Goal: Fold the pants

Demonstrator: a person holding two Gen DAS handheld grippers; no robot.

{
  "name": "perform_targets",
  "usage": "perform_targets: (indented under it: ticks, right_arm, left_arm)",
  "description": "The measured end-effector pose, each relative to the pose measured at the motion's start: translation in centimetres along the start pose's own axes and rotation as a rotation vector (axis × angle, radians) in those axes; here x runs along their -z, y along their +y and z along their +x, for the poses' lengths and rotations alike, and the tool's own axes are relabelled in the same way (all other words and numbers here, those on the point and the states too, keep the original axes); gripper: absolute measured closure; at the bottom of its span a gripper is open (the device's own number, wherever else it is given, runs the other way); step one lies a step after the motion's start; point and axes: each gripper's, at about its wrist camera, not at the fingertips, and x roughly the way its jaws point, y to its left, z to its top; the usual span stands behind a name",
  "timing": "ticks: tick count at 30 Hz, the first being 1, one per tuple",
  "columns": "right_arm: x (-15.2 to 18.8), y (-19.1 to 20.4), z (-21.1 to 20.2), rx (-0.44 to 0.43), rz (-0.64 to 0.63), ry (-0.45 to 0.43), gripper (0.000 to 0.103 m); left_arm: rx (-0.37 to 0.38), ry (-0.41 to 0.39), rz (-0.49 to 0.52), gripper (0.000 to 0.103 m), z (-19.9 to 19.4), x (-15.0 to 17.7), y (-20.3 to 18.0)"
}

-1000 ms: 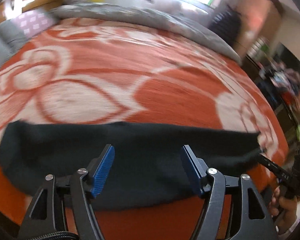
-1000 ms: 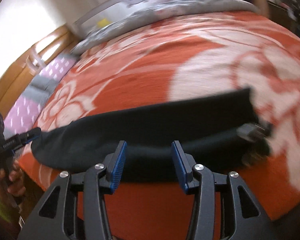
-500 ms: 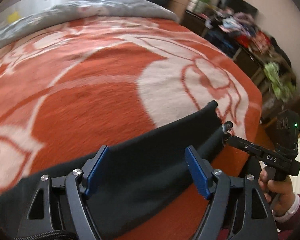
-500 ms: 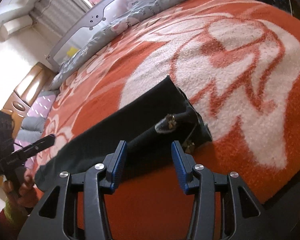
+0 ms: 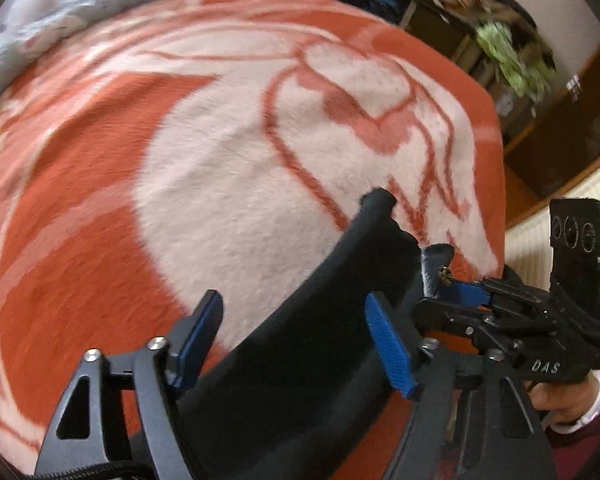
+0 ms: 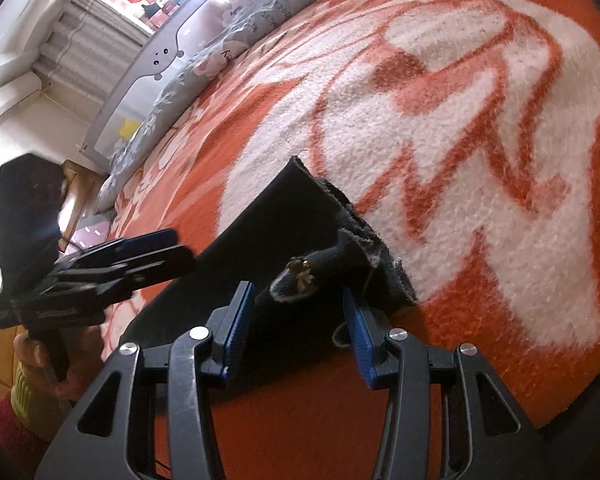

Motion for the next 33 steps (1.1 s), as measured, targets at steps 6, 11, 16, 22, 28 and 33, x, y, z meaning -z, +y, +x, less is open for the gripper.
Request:
perform_targets:
  ticks: [6,11,16,22,28,33]
  right_arm:
    - [0.2,0.2,-0.7,-0.026,-0.037,-0.019,0.097]
    - [0.4,-0.1,-2.9,-0.050,-0.036,-0.029,0.097]
    - [1.5,-1.9,-2.2,0.002,0.018,0.027,0.092]
    - [1.8,-2.8,-3.6,0.001,0.042,-0.023,0.059]
    - [2.6,-2.9,-1.2,-0.059,0.060,0.011,0.059]
    - [3.2,-2.3,0.5,-0.070,0.008,-0.024,0.060]
  left_arm:
    - [-0.020,0.055,0.067,0.092,2.5,-0.5,-1.2]
    - [0.017,0.035,0.098,0.094,1.3,-0.7,-2.4]
    - [-0.037,0.092,0.119,0.073,3.2,-1.1,-3.0]
    - [-0.043,0.095,0.136,0.043,3.0,-2.0,-2.6]
    - [-0.012,0.175,0.149,0.045,5.3,-2.8,-2.7]
    - [0.055,0.211,0.118,0.046,7.7,-3.2,-2.5]
